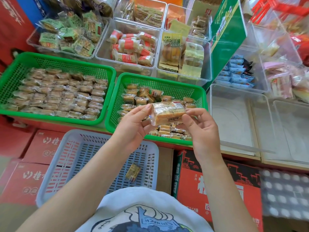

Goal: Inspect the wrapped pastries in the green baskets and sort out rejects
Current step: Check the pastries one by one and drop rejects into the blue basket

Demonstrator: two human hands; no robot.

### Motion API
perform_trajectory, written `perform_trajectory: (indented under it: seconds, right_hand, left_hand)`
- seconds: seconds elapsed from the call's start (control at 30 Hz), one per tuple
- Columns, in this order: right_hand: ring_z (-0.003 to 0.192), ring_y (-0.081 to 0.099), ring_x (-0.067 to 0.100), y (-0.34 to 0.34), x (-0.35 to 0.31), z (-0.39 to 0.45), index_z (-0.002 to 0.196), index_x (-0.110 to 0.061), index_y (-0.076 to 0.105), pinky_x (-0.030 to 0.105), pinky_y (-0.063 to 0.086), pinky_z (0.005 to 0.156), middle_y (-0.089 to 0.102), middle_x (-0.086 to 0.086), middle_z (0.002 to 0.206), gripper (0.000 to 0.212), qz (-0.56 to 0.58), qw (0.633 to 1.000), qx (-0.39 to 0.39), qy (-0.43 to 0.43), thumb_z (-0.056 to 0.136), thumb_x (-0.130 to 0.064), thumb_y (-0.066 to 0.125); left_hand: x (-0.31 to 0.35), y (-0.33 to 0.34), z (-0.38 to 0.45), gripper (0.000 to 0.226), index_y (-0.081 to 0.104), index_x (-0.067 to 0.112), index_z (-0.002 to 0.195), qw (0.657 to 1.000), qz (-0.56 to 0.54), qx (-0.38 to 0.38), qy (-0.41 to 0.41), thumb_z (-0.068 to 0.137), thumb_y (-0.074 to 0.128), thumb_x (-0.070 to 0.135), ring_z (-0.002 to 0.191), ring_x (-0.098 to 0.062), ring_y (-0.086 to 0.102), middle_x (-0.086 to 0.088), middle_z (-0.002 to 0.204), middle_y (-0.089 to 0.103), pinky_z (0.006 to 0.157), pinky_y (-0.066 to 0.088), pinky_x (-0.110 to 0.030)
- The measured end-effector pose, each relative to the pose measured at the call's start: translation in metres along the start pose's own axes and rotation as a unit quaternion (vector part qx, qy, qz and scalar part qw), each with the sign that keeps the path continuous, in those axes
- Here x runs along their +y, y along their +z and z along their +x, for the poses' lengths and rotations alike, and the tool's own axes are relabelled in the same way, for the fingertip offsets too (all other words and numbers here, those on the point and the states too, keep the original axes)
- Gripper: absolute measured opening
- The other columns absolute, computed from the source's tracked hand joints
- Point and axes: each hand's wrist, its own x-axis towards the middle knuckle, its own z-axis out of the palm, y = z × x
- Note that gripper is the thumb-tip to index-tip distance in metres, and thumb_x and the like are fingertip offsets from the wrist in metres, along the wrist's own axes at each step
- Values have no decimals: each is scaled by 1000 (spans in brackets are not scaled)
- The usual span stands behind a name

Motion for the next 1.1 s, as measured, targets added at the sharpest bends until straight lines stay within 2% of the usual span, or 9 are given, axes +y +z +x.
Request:
perform_trajectory:
  seconds: [0.1,0.27,0.43,0.67,0.73,0.8,0.9,1.0,1.1]
  right_hand:
    - [83,72,25,-4,5,5,91,-10,68,30,59,75,74,7,89,12,7,1000,14,14,81,-17,69]
    - [84,73,22,-2,11,14,92,-5,67,32,60,80,75,7,89,7,14,998,56,29,93,0,62]
    - [91,73,23,5,20,25,90,-7,66,30,59,79,74,12,97,5,1,995,94,24,94,-5,63]
    - [89,69,25,6,27,56,93,-8,55,41,58,83,71,15,97,9,113,984,29,137,101,-12,52]
    - [89,69,24,5,34,68,99,-7,53,37,60,76,71,15,100,22,79,981,-3,179,94,-27,62]
    - [85,69,26,3,43,80,110,-4,49,33,58,64,67,21,108,38,24,969,-39,244,88,-29,69]
    - [72,66,24,1,53,99,119,-17,49,30,51,55,67,21,118,38,-43,944,-101,312,89,-26,71]
    - [82,70,22,2,63,127,109,-20,58,31,57,67,70,13,114,20,-85,952,-62,286,92,-22,69]
    - [98,69,22,3,76,158,112,-19,59,38,57,85,70,4,107,23,-176,957,-3,231,92,-21,71]
  left_hand:
    - [0,-2,4,9,67,10,100,1000,3,5,1,95,61,15,85,-25,68,-15,109,66,71,63,-28]
    - [-1,-6,10,50,55,6,134,1000,-14,-24,-7,86,67,7,98,-24,71,-19,123,68,82,61,-30]
    - [1,-4,13,68,49,25,139,993,84,-75,-41,82,67,-5,100,-35,72,-25,120,68,82,60,-31]
    - [6,-19,37,73,46,27,145,979,134,-141,-56,85,64,-11,92,-32,73,-23,112,71,80,59,-30]
    - [6,-28,49,75,47,27,146,969,184,-152,-58,85,65,-12,91,-31,72,-20,108,72,78,58,-30]
    - [7,-34,62,74,46,29,147,954,245,-158,-64,89,60,-14,91,-28,71,-13,101,73,74,56,-28]
    - [12,-37,87,71,45,32,146,942,307,-114,-70,93,52,-15,90,-25,71,-4,91,73,74,55,-28]
    - [17,-44,126,51,54,25,138,934,355,22,-39,96,54,-4,90,-20,72,-3,108,73,75,59,-30]
    - [22,-59,174,31,64,20,127,832,529,150,73,97,60,15,100,-14,66,3,115,70,87,56,-32]
